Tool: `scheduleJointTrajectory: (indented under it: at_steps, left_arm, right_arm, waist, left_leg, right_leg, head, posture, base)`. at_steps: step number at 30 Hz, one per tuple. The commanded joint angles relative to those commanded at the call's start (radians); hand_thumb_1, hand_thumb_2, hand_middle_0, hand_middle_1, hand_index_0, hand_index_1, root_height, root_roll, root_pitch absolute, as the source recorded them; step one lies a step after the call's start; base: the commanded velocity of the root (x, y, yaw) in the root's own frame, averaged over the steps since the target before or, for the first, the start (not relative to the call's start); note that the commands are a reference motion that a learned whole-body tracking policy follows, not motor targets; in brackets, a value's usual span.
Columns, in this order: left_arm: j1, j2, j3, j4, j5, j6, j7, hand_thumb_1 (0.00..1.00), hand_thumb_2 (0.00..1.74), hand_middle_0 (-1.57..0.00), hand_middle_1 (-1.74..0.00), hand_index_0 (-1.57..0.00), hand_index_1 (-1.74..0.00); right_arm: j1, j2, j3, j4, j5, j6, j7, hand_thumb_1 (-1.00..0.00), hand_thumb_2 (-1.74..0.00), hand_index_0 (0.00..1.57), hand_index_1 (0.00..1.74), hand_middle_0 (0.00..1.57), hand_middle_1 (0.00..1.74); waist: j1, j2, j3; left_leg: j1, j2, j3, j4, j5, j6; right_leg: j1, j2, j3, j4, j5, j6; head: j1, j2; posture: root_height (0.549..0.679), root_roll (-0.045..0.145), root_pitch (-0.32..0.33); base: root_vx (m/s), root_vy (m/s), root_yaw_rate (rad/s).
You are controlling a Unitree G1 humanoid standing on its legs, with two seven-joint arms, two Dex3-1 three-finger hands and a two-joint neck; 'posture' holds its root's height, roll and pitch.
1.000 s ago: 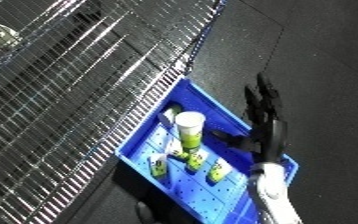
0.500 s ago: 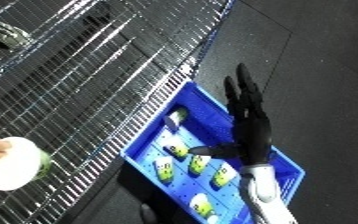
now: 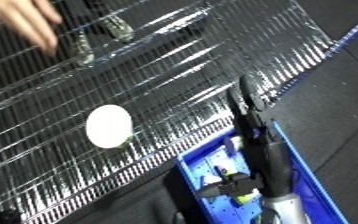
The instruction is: Pick up the object and place it into the box
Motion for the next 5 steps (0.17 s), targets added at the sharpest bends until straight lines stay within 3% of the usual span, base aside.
scheduleJointTrajectory:
  at_steps: [5]
  left_arm:
    - [-0.009,0.003,-0.002,0.016,0.016,0.010,-0.012,1.00,1.74,-1.57,-1.74,-1.57,-1.74]
  right_arm:
    - [-0.039,0.003,0.032,0.013,-0.025,0.027,0.020,0.00,0.00,0.00,0.00,0.00,0.00]
  waist:
    - [0.035,-0.019,-0.004]
  left_leg:
    - [0.002,0.004,-0.017,-0.010,0.016,-0.0023]
  right_leg:
    - [0.017,0.0008,-0.024,-0.001,0.000,0.0056]
  head:
    - [-0.038,-0.001]
  posture:
    - [0.650,0.053,0.010]
  base:
    - [0.043,-0.068,0.205]
